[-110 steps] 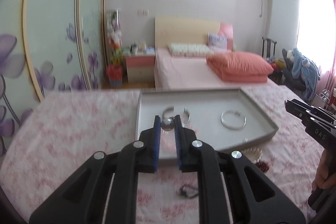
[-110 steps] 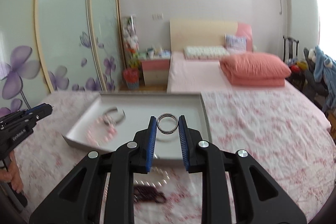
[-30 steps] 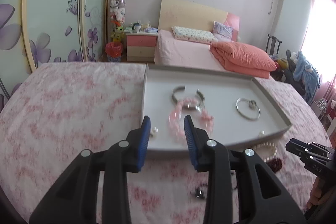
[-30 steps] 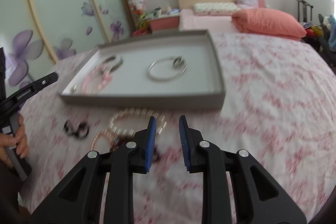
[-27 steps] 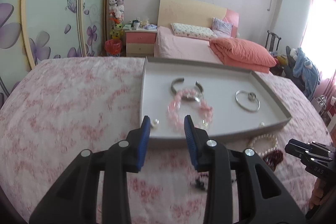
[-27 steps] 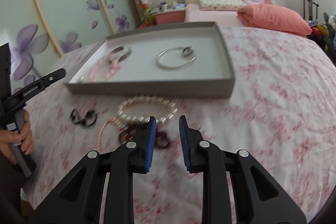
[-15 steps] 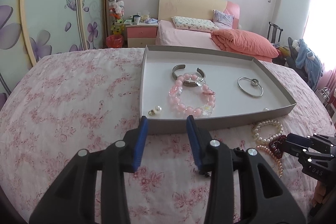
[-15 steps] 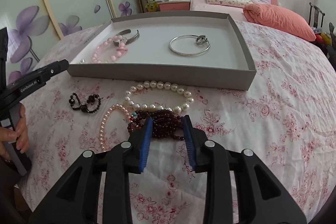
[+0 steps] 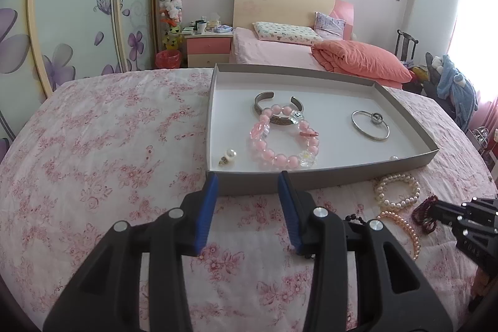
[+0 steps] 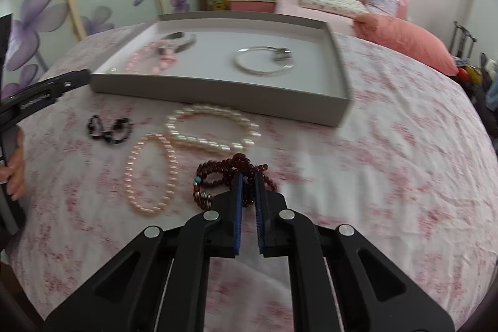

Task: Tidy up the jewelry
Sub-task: 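Grasp the dark red bead strand with the right tool while the left tool reaches the black bead bracelet, then close the left tool on the black bead bracelet and lift it, then carry the black bracelet and dark red strand over the tray with both tools, then open both tools to drop the black bracelet and red strand into the tray, then grasp the white pearl bracelet with the right tool while the left tool grasps the pink pearl bracelet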

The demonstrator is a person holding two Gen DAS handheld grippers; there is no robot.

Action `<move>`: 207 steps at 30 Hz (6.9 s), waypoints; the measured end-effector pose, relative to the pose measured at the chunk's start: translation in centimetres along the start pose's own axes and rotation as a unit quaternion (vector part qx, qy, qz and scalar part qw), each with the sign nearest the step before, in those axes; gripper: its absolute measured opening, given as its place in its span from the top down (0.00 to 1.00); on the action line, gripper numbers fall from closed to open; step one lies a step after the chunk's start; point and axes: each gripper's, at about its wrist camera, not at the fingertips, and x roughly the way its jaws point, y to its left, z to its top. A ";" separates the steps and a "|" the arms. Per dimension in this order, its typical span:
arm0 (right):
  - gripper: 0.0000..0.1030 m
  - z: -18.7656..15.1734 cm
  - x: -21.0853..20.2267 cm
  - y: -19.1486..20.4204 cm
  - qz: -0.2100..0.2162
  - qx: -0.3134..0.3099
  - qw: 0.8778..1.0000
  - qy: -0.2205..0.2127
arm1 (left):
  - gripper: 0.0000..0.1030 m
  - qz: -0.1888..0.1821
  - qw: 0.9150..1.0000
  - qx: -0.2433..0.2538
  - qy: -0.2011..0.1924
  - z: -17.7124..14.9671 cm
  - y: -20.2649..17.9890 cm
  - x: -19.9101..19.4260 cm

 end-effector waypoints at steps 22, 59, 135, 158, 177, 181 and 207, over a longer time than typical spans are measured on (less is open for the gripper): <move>0.94 2.7 2.6 -4.9 -0.072 0.077 0.994 -0.006 | 0.58 -0.090 0.988 0.078 0.096 -2.6 -4.4 1.0; 0.93 2.5 2.8 -3.5 -0.030 0.070 0.997 -0.002 | 0.88 0.034 0.995 0.014 0.088 -0.9 -0.2 2.9; 0.95 8.1 -9.2 1.4 0.009 0.039 0.959 -0.280 | 0.89 -0.035 0.993 0.020 -0.110 5.6 -4.6 -7.5; 0.93 13.9 0.1 -0.9 0.023 0.082 0.973 -0.215 | 0.85 -0.042 0.997 0.008 -0.062 10.1 -4.9 2.8; 0.54 8.0 -0.1 -2.7 0.016 0.083 0.986 -0.146 | 0.66 -0.022 0.999 -0.023 -0.038 8.0 -2.5 3.8; 0.60 5.8 0.6 -2.9 0.026 0.081 0.992 -0.098 | 0.66 -0.020 0.999 -0.023 -0.033 7.3 -2.4 3.6; 0.90 2.3 2.3 -3.2 -0.062 0.075 0.995 -0.002 | 0.61 -0.038 0.999 0.016 -0.012 3.9 -4.3 0.9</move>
